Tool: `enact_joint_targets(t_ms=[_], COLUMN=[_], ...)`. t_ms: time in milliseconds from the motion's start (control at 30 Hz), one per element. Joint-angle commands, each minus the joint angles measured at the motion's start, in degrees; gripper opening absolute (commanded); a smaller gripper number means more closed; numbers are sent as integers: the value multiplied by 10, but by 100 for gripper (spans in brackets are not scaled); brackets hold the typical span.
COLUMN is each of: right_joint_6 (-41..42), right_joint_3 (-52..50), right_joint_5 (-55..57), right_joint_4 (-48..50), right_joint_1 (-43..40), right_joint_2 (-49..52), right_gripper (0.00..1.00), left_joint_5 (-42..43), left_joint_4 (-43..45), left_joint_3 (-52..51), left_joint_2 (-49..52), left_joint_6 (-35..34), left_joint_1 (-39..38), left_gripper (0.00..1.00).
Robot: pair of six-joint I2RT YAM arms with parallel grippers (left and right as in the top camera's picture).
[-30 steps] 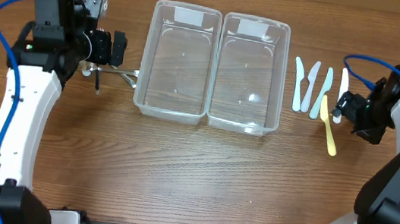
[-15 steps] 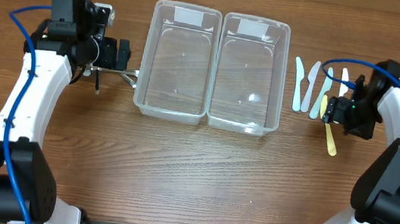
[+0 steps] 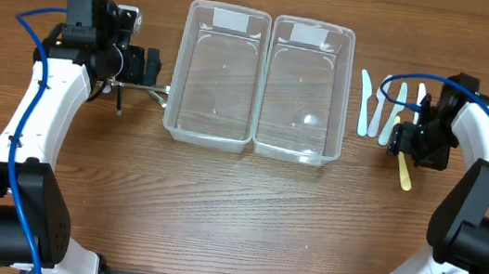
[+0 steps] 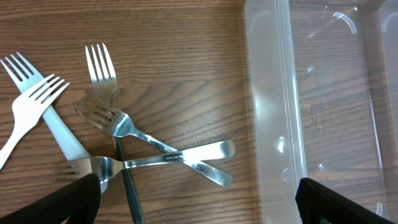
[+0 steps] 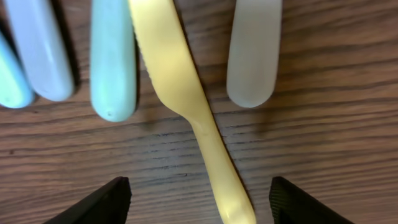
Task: Pack container
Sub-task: 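Lower right gripper and grasp the yellow plastic knife, then carry yellow knife into right container and release it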
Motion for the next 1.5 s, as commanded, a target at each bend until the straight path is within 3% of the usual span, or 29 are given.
enact_joint_targets(t_ms=[0, 200, 267, 433, 533, 700, 1033, 1467], right_joint_6=[0, 8, 11, 19, 32, 55, 60, 83], right_joint_3=[14, 14, 14, 14, 14, 14, 46, 263], right_joint_5=[7, 8, 8, 10, 14, 14, 14, -75], right_joint_4=[-6, -7, -7, -7, -7, -10, -49, -141], right_joint_1=[0, 0, 0, 0, 0, 0, 0, 80], right_joint_2=[27, 50, 54, 59, 59, 59, 55, -30], right_gripper=[73, 61, 47, 25, 22, 4, 4, 4], left_joint_5=[9, 9, 9, 9, 9, 9, 9, 9], left_joint_4=[1, 1, 0, 0, 0, 0, 1, 0], left_joint_3=[16, 16, 16, 16, 16, 16, 16, 16], left_joint_2=[5, 5, 5, 5, 5, 5, 5, 5], left_joint_6=[11, 11, 11, 11, 11, 11, 11, 11], left_joint_1=[-3, -3, -3, -3, -3, -3, -3, -3], left_gripper=[100, 100, 100, 100, 100, 100, 100, 100])
